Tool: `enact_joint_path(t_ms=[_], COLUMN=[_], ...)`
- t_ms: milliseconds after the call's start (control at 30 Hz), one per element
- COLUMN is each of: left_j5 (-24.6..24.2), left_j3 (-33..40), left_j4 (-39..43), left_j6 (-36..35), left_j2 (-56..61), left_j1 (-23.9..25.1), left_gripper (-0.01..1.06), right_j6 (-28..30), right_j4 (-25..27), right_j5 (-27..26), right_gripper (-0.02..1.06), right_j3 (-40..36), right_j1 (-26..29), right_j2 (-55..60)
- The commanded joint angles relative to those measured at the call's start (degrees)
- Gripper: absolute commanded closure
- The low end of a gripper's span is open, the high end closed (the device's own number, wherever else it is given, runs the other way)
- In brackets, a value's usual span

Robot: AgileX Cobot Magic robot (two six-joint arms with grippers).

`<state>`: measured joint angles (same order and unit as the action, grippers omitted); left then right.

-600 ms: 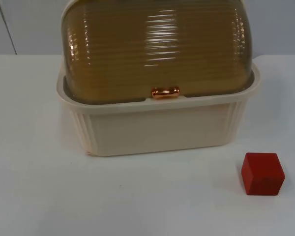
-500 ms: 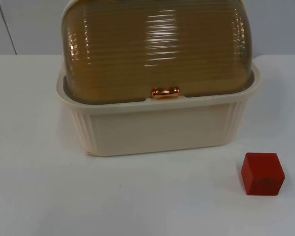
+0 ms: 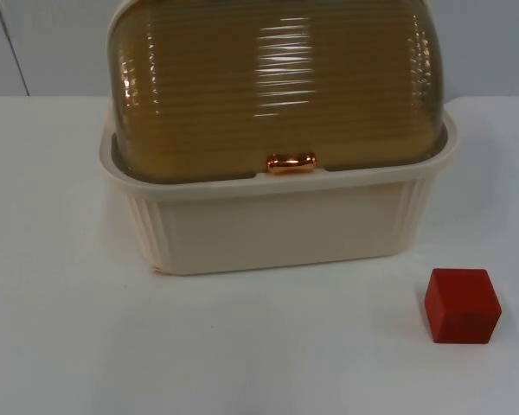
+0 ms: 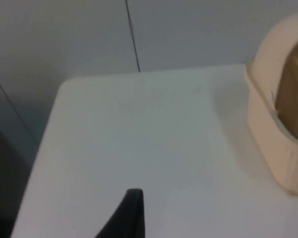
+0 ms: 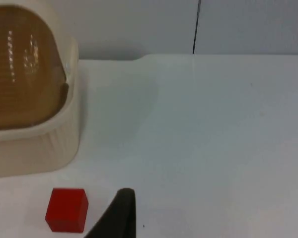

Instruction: Open the box lid with the left hand, place the block into the box with the right hand, then close the box lid with the left hand.

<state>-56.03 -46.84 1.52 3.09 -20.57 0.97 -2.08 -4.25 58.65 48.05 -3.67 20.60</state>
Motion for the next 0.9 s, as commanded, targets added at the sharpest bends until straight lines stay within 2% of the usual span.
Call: enact_joint_path(t_ms=[0, 67, 133, 300, 567, 800, 867], left_j5=[2.50, 3.80, 6.29, 13.17, 13.30, 13.54, 13.52], left_j3=[-2.42, -4.80, -7.56, -9.96, -9.96, -9.96, -9.96], left_j4=[1.20, 2.01, 2.18, 1.67, 0.26, -1.52, -1.52], left_j6=[-0.53, -0.53, -0.53, -0.39, -0.26, 1.53, 2.14], left_j2=[-2.71, -6.13, -9.89, -16.50, -23.86, -31.91, -34.30], left_j1=[-0.26, -0.26, -0.26, -0.26, -0.26, -0.26, -0.26], left_gripper=[0.00, 0.00, 0.00, 0.00, 0.00, 0.00, 0.00], right_j6=[-0.21, -0.21, -1.63, -4.11, -2.95, -2.85, -2.85], right_j4=[-0.38, -0.27, 0.11, 0.11, -0.53, -6.02, -6.42], right_j5=[-2.40, -3.50, -7.02, -7.66, -8.24, -9.21, -11.07], right_gripper=[0.00, 0.00, 0.00, 0.00, 0.00, 0.00, 0.00], right_j3=[2.76, 4.68, 8.55, 15.04, 16.81, 16.81, 16.81], right_j1=[-0.03, -0.03, -0.03, -0.03, -0.03, -0.03, -0.03], right_j2=[3.06, 4.80, 9.26, 15.22, 20.13, 26.48, 28.81])
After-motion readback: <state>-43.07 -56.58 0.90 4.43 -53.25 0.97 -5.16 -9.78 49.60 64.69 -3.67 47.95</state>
